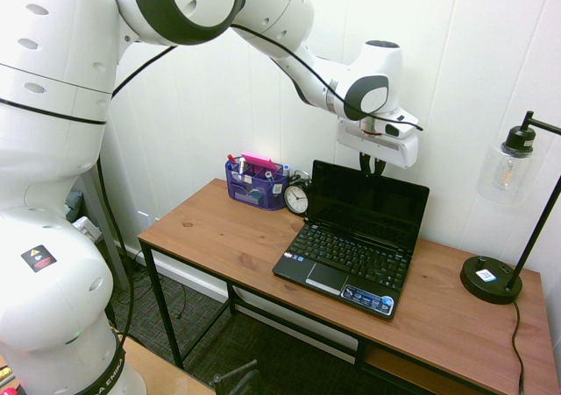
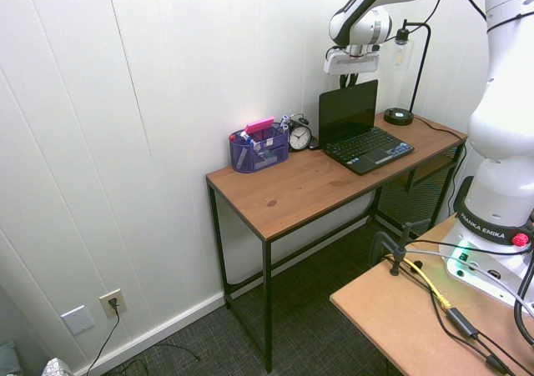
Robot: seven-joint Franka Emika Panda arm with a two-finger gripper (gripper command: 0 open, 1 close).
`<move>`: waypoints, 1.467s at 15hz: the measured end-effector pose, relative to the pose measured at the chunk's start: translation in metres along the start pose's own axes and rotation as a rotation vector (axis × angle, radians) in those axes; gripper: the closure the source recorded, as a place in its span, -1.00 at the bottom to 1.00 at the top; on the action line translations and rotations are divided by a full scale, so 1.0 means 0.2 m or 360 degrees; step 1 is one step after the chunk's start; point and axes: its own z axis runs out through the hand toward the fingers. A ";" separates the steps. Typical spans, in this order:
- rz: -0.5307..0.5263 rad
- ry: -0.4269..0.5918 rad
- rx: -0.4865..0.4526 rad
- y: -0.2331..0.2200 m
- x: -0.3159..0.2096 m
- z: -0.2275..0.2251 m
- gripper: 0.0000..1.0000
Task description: Close the laptop lid
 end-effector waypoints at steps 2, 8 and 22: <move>0.0006 -0.0005 -0.0016 0.07 0.01 0.03 1.00; 0.0058 -0.0040 -0.0056 0.25 0.01 0.05 1.00; 0.0148 -0.0167 -0.0224 0.78 -0.17 0.29 1.00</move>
